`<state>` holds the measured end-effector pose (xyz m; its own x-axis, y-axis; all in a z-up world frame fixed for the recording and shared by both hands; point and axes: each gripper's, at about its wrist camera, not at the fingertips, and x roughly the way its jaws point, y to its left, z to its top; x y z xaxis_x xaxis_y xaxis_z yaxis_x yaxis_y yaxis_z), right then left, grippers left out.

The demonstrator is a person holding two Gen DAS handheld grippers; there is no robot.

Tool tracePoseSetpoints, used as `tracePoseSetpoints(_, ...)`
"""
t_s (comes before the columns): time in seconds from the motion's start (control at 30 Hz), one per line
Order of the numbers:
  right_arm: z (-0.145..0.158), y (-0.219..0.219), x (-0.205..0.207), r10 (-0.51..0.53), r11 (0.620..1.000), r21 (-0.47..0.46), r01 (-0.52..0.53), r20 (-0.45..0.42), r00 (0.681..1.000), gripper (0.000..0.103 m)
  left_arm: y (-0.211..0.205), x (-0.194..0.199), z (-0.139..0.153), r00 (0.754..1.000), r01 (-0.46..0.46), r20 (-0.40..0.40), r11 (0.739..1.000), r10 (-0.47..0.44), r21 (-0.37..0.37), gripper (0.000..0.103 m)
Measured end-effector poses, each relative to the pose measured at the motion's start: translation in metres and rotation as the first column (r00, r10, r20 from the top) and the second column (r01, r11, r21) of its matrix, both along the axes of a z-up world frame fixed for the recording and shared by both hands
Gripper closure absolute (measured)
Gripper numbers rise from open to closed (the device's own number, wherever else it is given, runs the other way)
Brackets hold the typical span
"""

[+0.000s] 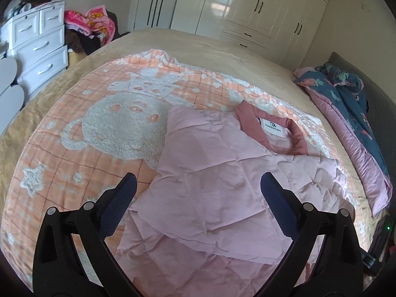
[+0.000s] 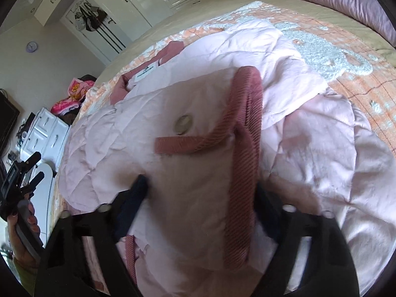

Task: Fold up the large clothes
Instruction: 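Grasp the dark-pink trimmed jacket edge with the right tool, then fold the held edge over the jacket and open the right tool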

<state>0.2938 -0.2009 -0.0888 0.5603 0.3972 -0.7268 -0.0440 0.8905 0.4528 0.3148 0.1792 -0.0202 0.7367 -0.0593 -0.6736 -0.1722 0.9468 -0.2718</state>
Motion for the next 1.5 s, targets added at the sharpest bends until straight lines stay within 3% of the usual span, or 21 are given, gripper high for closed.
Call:
tracePoseSetpoints(0.03,0.003,0.003,-0.001,0.014,1.0,0.006,-0.015,0.015,1.0,0.056,0.0,0.001,-0.002,1.0,-0.002,0.002,1.0,0.002,-0.004,0.009)
tracePoseSetpoints(0.07,0.007,0.006,-0.001,0.025,1.0,0.007,-0.025,0.031,0.999,0.071,-0.001,0.002,-0.003,1.0,-0.003,-0.002,1.0,0.003,-0.009,0.009)
tracePoseSetpoints(0.1,0.013,0.009,-0.003,0.037,0.999,0.002,-0.038,0.056,0.998,0.078,-0.001,0.003,-0.003,1.0,0.0,-0.003,1.0,0.0,-0.016,0.009)
tracePoseSetpoints(0.33,0.098,0.021,0.002,0.15,0.985,-0.123,-0.12,0.276,0.949,0.084,-0.008,0.006,0.0,0.999,0.028,0.02,0.999,-0.028,-0.03,0.01)
tracePoseSetpoints(0.47,0.129,0.029,0.02,0.207,0.966,-0.217,-0.138,0.337,0.918,0.084,-0.014,0.01,0.0,0.999,0.04,0.029,0.999,-0.04,-0.021,0.009)
tracePoseSetpoints(0.57,0.127,0.032,0.037,0.227,0.95,-0.284,-0.134,0.33,0.916,0.084,-0.02,0.013,-0.001,0.998,0.057,0.025,0.998,-0.057,-0.008,0.01)
tracePoseSetpoints(0.77,0.094,0.023,0.062,0.183,0.952,-0.286,-0.113,0.233,0.955,0.084,-0.034,0.019,-0.008,0.995,0.1,0.007,0.995,-0.1,0.013,0.01)
tracePoseSetpoints(1.03,0.067,0.023,0.066,0.154,0.958,-0.269,-0.103,0.178,0.972,0.083,-0.057,0.025,-0.02,0.987,0.162,-0.016,0.986,-0.162,0.025,0.01)
tracePoseSetpoints(1.1,0.063,0.022,0.066,0.146,0.958,-0.269,-0.097,0.167,0.975,0.08,-0.063,0.026,-0.024,0.985,0.172,-0.028,0.985,-0.171,0.033,0.01)
tracePoseSetpoints(1.23,0.06,0.02,0.065,0.112,0.955,-0.289,-0.066,0.146,0.983,0.064,-0.07,0.029,-0.032,0.98,0.194,-0.05,0.98,-0.193,0.032,0.017)
tracePoseSetpoints(1.33,0.062,0.014,0.06,0.084,0.952,-0.303,-0.032,0.16,0.983,0.045,-0.073,0.032,-0.041,0.977,0.2,-0.079,0.979,-0.197,0.039,0.019)
tracePoseSetpoints(1.37,0.063,0.011,0.057,0.069,0.949,-0.315,-0.011,0.174,0.982,0.034,-0.072,0.033,-0.043,0.977,0.2,-0.085,0.979,-0.196,0.032,0.019)
tracePoseSetpoints(1.5,0.073,0.004,0.049,0.018,0.934,-0.351,0.068,0.236,0.972,0.029,-0.066,0.035,-0.05,0.976,0.199,-0.092,0.98,-0.199,-0.012,0.019)
